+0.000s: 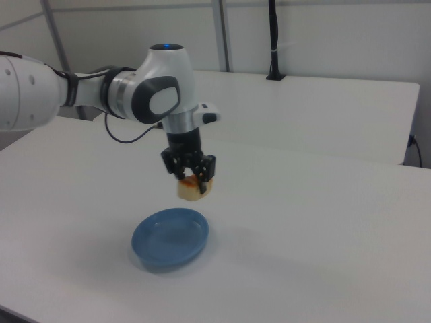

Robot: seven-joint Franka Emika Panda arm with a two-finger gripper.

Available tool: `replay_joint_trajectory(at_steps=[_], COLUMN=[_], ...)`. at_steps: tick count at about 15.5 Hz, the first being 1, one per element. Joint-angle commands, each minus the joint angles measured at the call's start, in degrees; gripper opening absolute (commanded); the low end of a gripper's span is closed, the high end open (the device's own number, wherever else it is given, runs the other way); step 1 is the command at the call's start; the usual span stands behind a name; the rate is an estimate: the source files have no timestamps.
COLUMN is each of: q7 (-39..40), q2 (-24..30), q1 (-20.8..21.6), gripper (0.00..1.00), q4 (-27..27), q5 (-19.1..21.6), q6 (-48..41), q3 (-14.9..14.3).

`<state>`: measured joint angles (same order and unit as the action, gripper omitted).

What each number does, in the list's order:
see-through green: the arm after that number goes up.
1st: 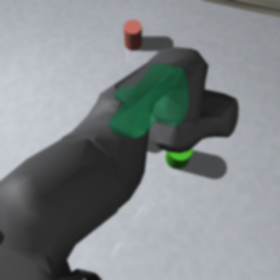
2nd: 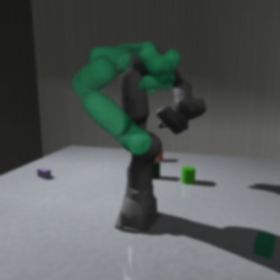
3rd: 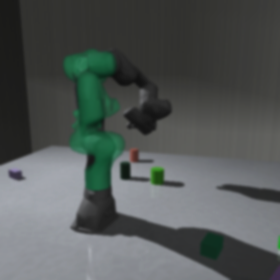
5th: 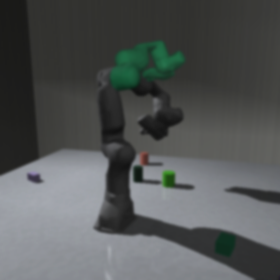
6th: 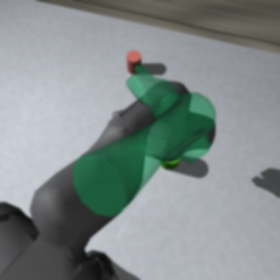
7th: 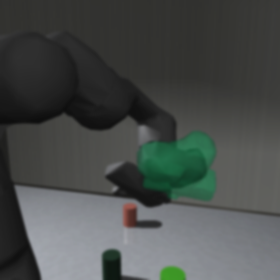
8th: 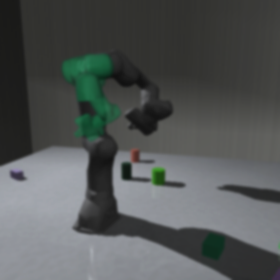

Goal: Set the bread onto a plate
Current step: 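Carry the bread roll over the blue plate and release it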

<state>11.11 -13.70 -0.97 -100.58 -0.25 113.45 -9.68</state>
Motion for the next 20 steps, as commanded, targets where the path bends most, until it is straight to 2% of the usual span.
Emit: replay_joint_trajectory(at_steps=[1, 5, 7, 8, 10, 15, 18, 20], q7=[1.55, 1.11, 0.85, 0.67, 0.32, 0.41, -0.9, -4.49], q2=[2.45, 2.19, 1.84, 1.75, 1.75, 2.18, 3.76, 5.0], q1=[2.29, 3.96, 4.22, 4.23, 4.31, 4.23, 4.23, 4.23], gripper=[0.59, 0.59, 0.64, 0.71, 1.0, 1.0, 1.0, 1.0], q4=[-6.37, -9.28, -9.46, -9.8, -9.81, -8.84, -3.85, -0.33], q5=[-0.63, -0.9, -0.81, -0.89, -0.9, -0.81, -0.02, 0.07], q6=[-1.48, -1.65, -1.74, -1.74, -2.18, -5.07, -8.5, -8.86], q3=[-0.34, -0.33, -0.25, -0.16, -0.16, -0.16, 0.1, 1.24])
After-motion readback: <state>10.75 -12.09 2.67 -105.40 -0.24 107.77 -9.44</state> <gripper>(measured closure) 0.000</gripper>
